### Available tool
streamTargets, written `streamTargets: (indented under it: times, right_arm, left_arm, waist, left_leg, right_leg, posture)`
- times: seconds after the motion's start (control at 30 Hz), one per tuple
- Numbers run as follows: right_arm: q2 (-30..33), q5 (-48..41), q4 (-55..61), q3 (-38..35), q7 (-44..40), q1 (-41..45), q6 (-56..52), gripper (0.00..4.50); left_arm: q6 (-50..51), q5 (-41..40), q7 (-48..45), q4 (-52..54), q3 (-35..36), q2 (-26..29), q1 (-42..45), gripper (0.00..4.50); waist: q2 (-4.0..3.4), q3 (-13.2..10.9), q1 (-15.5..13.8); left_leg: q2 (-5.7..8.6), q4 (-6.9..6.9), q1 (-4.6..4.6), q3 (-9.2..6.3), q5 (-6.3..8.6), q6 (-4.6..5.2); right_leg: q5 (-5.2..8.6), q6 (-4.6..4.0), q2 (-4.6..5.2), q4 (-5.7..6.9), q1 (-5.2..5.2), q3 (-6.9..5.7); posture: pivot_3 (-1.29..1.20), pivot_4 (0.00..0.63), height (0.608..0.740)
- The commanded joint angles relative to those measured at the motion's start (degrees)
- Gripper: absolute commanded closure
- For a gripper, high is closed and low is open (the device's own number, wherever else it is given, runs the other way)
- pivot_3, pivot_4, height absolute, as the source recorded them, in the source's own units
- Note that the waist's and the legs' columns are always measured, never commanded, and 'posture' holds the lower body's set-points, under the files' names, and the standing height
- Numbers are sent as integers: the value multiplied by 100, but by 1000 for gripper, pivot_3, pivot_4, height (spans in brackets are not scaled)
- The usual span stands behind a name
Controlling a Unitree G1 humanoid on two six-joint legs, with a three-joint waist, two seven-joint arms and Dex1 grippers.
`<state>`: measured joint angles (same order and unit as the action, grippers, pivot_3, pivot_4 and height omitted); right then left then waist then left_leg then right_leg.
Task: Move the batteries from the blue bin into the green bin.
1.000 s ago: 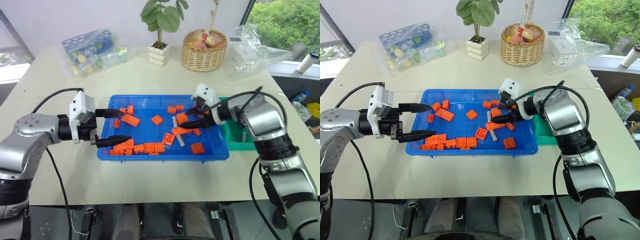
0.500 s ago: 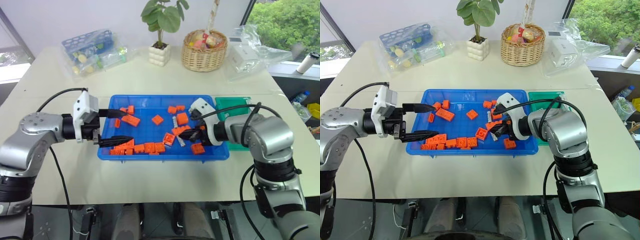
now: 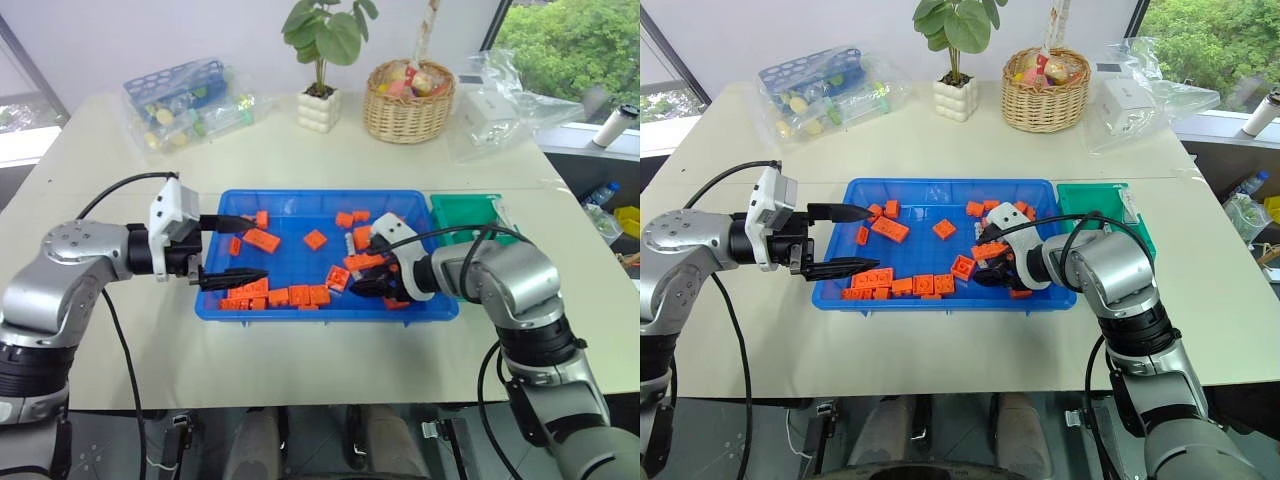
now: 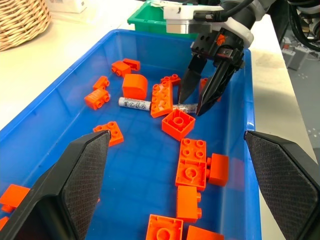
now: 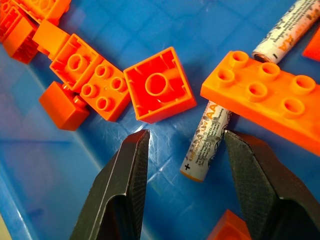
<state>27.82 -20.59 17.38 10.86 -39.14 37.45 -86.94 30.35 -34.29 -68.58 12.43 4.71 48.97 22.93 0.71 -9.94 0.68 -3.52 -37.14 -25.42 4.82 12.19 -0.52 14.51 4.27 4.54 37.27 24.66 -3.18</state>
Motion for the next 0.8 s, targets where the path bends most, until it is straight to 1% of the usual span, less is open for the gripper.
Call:
streamTargets:
  times: [0.03,0.17,0.2,0.27,0.3,0.33,0.37,0.4,0.5,0.63,0.73,0.8]
  right_arm:
    - [19,-75,-158,48,114,-30,225,2120]
    - [211,28,-437,394,117,-139,775,2120]
    - [229,30,-480,424,127,-157,849,2356]
    - [263,-39,-460,408,118,-174,902,2992]
    - [293,-126,-386,352,84,-159,837,3418]
    - [315,-191,-332,313,61,-146,788,3963]
    - [368,-286,-237,225,20,-111,684,4355]
    - [413,-362,-154,123,-5,-77,619,4437]
    - [486,-657,62,-364,-44,133,248,4437]
    - [414,-1185,222,-1394,-98,640,-441,4437]
    - [719,-1625,74,-2036,-19,1020,-556,4437]
    - [1131,-1422,-90,-2229,179,1109,-556,4437]
  left_arm:
    - [-62,-34,-16,166,113,62,-10,0]
    - [-46,-76,-44,171,93,35,1,0]
    - [-47,-81,-56,174,79,29,4,0]
    - [-51,-83,-78,187,40,13,17,0]
    - [-45,-91,-88,197,20,4,34,0]
    - [-40,-96,-95,203,8,-3,46,0]
    - [-30,-104,-111,199,-4,-8,69,0]
    - [-25,-104,-124,189,-15,-12,93,0]
    - [-52,-72,-166,100,-63,-31,177,0]
    - [-110,-14,-225,-48,-143,-97,310,0]
    - [-143,2,-289,-117,-199,-157,375,0]
    - [-177,18,-335,-175,-257,-222,438,0]
  waist:
    - [0,0,-1]
    - [4,3,-2]
    - [5,3,-2]
    - [7,4,-3]
    - [7,4,-4]
    - [7,4,-4]
    - [8,5,-3]
    - [8,5,-6]
    - [7,4,-10]
    - [5,3,-7]
    - [5,3,-6]
    - [5,3,-31]
  left_leg:
    - [0,0,0,0,0,0]
    - [0,0,1,-1,0,0]
    - [0,0,2,-1,0,0]
    - [0,0,2,-1,0,0]
    - [0,0,3,-1,0,0]
    - [0,0,2,-2,0,0]
    - [-1,0,2,-2,0,0]
    - [-1,0,3,-2,0,0]
    - [-1,0,1,-3,0,0]
    - [-1,0,0,-2,0,0]
    - [-2,4,0,-2,0,0]
    - [-1,6,-1,-3,1,1]
  right_leg:
    - [0,0,0,0,0,0]
    - [0,0,0,-1,-2,0]
    - [0,0,0,-2,-3,0]
    - [0,0,-1,-2,-4,0]
    - [0,0,0,-3,-4,0]
    - [0,0,0,-3,-4,0]
    - [0,0,-1,-3,-4,0]
    - [0,0,-1,-3,-5,-1]
    - [0,0,-1,-4,-5,-1]
    - [0,0,-1,-4,-2,0]
    - [0,0,-2,-5,-2,0]
    - [0,0,-1,-9,-3,-1]
  posture:
    - [0,150,736]
    - [0,150,736]
    - [0,150,736]
    - [0,150,736]
    - [0,150,736]
    - [0,150,736]
    - [0,150,736]
    - [0,150,736]
    - [0,150,736]
    - [0,150,736]
    - [0,150,736]
    - [0,150,736]
